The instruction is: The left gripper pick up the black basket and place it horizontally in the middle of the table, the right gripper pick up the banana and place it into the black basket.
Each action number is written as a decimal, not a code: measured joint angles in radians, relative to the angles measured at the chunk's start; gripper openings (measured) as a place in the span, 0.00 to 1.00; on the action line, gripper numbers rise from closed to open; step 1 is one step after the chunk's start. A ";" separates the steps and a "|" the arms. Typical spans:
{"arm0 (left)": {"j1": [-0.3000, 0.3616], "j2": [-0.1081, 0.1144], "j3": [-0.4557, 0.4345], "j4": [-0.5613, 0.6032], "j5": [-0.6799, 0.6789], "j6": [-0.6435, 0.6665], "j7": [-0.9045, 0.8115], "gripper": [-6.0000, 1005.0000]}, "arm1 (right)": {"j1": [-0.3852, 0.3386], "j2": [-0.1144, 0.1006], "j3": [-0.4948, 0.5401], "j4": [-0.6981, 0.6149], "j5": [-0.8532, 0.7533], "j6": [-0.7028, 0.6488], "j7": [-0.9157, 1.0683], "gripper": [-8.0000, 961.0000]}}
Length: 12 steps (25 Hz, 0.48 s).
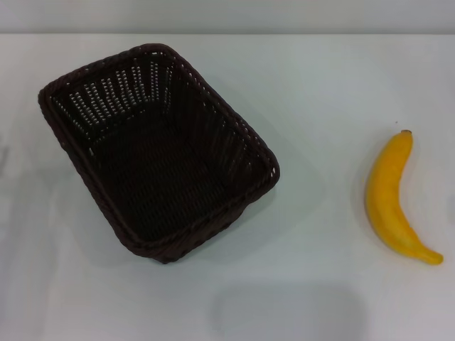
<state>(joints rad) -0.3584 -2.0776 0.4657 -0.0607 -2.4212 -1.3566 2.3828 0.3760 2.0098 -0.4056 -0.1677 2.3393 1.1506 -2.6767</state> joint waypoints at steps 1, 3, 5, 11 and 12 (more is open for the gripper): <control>0.000 0.002 0.004 0.059 0.040 0.039 -0.070 0.89 | 0.001 0.000 0.000 0.000 0.000 0.000 0.000 0.91; 0.000 0.014 0.026 0.241 0.194 0.170 -0.307 0.89 | 0.004 0.000 0.000 -0.001 0.000 0.000 0.000 0.91; -0.004 0.031 0.047 0.345 0.308 0.245 -0.474 0.89 | 0.007 0.000 0.000 -0.001 0.000 0.001 0.000 0.91; -0.090 0.161 0.102 0.516 0.674 0.308 -0.919 0.89 | 0.019 0.001 -0.007 -0.001 0.000 0.001 0.001 0.91; -0.112 0.185 0.103 0.527 0.729 0.304 -0.963 0.89 | 0.021 0.001 -0.007 -0.001 0.000 0.001 0.001 0.91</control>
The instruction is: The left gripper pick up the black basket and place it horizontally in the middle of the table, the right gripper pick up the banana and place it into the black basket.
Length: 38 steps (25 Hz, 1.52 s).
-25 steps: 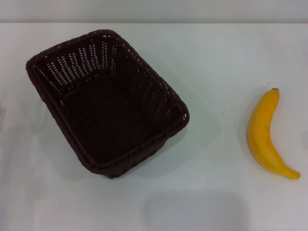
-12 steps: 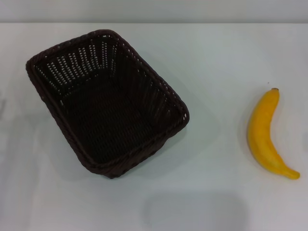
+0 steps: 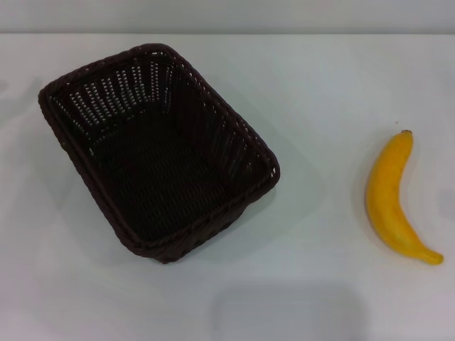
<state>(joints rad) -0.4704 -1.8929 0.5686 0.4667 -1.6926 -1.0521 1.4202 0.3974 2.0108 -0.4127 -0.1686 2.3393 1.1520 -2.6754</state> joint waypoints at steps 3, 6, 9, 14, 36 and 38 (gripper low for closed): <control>-0.070 0.061 0.001 0.024 0.157 -0.020 -0.105 0.88 | 0.007 0.000 -0.006 0.001 0.000 0.000 0.001 0.91; -0.145 0.104 0.001 0.059 0.329 -0.064 -0.178 0.88 | 0.015 0.000 -0.014 0.002 0.000 0.000 0.014 0.91; -0.209 0.125 0.001 0.085 0.468 -0.108 -0.208 0.88 | 0.019 0.000 -0.024 0.002 0.000 0.000 0.024 0.91; -0.291 0.150 0.000 0.104 0.634 -0.153 -0.240 0.88 | 0.026 0.002 -0.040 0.006 0.000 0.001 0.026 0.91; -0.513 0.142 0.186 0.123 1.024 -0.319 -0.268 0.88 | 0.028 0.003 -0.078 0.038 0.001 0.006 0.026 0.91; -0.512 0.133 0.205 0.117 1.037 -0.314 -0.274 0.88 | 0.027 0.003 -0.078 0.038 0.002 0.006 0.026 0.91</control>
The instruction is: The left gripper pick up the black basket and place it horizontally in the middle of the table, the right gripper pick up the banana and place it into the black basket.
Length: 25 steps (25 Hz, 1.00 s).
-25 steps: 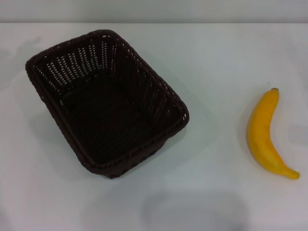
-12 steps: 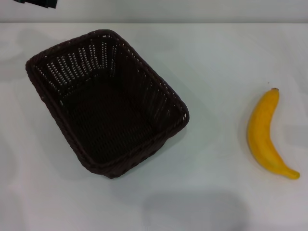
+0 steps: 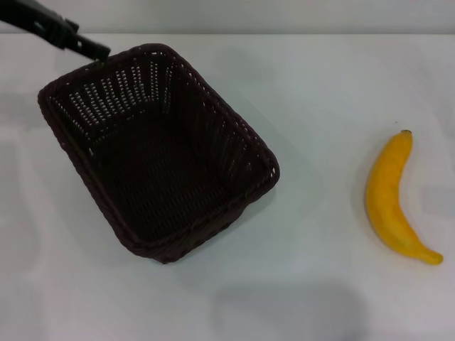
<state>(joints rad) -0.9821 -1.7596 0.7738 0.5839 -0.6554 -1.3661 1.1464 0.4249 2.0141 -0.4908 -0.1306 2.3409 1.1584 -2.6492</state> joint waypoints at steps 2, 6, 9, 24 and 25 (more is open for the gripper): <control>0.002 -0.009 0.004 -0.010 0.014 0.006 0.000 0.88 | 0.000 0.000 0.000 0.001 0.000 0.000 0.000 0.91; 0.010 -0.027 0.005 -0.021 0.046 0.040 -0.001 0.88 | -0.002 0.000 0.000 0.001 -0.001 0.000 0.000 0.91; 0.017 -0.035 0.006 -0.032 0.053 0.065 -0.002 0.88 | -0.004 0.000 0.000 0.001 -0.001 0.000 0.000 0.91; 0.011 -0.100 0.013 -0.118 0.112 0.259 0.025 0.88 | -0.011 0.000 -0.018 0.002 -0.002 0.024 0.037 0.91; 0.011 -0.112 0.013 -0.119 0.112 0.279 0.029 0.88 | -0.014 0.000 -0.019 0.002 -0.002 0.030 0.037 0.91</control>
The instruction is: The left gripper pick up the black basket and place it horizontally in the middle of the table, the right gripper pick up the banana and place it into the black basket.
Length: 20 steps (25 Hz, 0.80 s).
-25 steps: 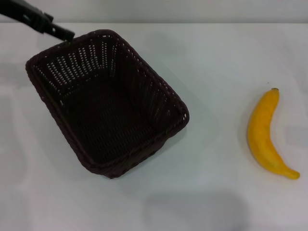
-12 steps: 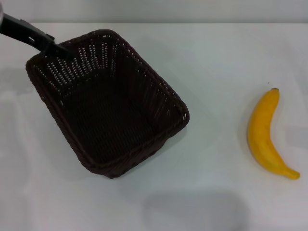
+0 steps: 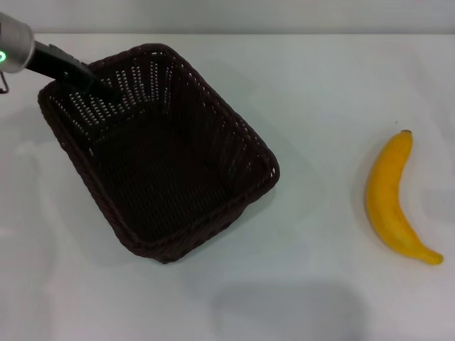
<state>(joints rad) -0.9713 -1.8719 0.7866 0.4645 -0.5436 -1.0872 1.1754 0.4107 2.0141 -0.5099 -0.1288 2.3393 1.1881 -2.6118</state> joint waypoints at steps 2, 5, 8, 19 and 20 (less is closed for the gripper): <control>0.002 -0.003 -0.001 0.000 -0.003 0.007 0.000 0.88 | -0.007 0.000 -0.003 0.000 0.000 0.010 0.000 0.91; 0.006 -0.013 0.001 0.004 0.001 0.015 0.003 0.87 | -0.017 0.000 -0.004 0.000 0.000 0.019 0.001 0.91; 0.003 -0.030 0.014 0.009 0.025 0.018 0.001 0.86 | -0.019 -0.001 -0.006 -0.001 0.000 0.020 0.002 0.91; -0.010 -0.028 0.014 0.052 0.029 -0.072 -0.066 0.58 | -0.020 -0.002 -0.007 -0.004 0.000 0.021 0.001 0.91; -0.009 -0.026 0.013 0.058 0.029 -0.091 -0.071 0.55 | -0.019 -0.002 -0.007 -0.004 0.000 0.021 0.001 0.91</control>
<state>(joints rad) -0.9803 -1.8978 0.8000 0.5224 -0.5146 -1.1783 1.1045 0.3915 2.0126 -0.5170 -0.1329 2.3393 1.2092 -2.6106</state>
